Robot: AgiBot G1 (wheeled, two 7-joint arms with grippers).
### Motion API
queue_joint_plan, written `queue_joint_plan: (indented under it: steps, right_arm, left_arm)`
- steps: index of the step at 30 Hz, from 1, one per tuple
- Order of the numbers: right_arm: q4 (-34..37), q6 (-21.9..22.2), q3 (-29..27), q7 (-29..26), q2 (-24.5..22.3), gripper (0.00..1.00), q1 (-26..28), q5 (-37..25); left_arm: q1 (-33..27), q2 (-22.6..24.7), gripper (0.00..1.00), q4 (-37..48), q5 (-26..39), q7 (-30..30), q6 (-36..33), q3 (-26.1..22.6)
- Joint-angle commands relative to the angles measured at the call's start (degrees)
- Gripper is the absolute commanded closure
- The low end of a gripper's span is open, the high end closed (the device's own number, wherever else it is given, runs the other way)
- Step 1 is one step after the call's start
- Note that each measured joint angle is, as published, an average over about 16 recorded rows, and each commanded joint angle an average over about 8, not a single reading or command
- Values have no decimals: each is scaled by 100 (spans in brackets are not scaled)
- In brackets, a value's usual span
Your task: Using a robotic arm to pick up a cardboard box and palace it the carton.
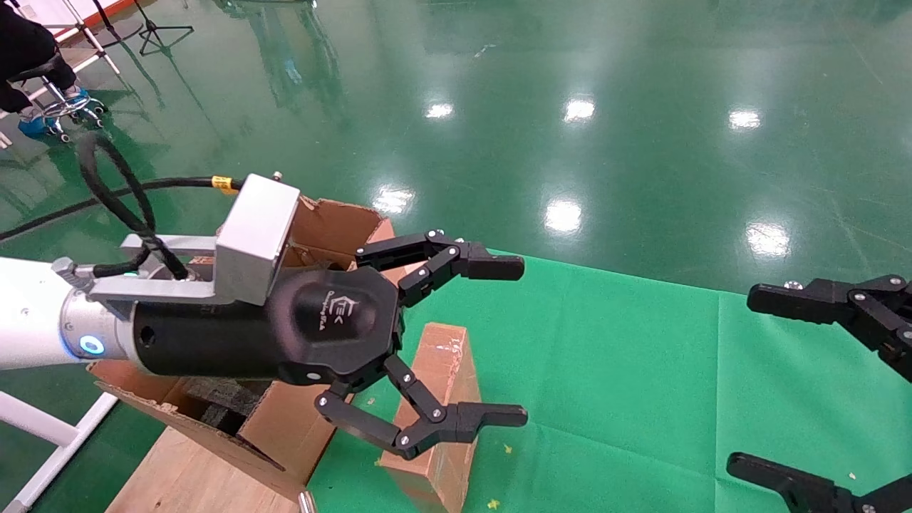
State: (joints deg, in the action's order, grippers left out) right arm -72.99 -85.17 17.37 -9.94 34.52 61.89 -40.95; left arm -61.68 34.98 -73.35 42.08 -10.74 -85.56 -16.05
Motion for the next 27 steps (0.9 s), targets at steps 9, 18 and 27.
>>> queue_joint_plan:
  steps: [9,18,27]
  right_arm:
    - [0,0,0,0,0,0,0,0]
    - [1,0,0,0,0,25,0,0]
    - [2,0,2,2,0,100,2,1]
  left_arm:
    - [0,0,0,0,0,0,0,0]
    - [-20,-28,0,-28,64,4,1,-13]
    - [-712,-210,0,-295,1201,-566,22,-449]
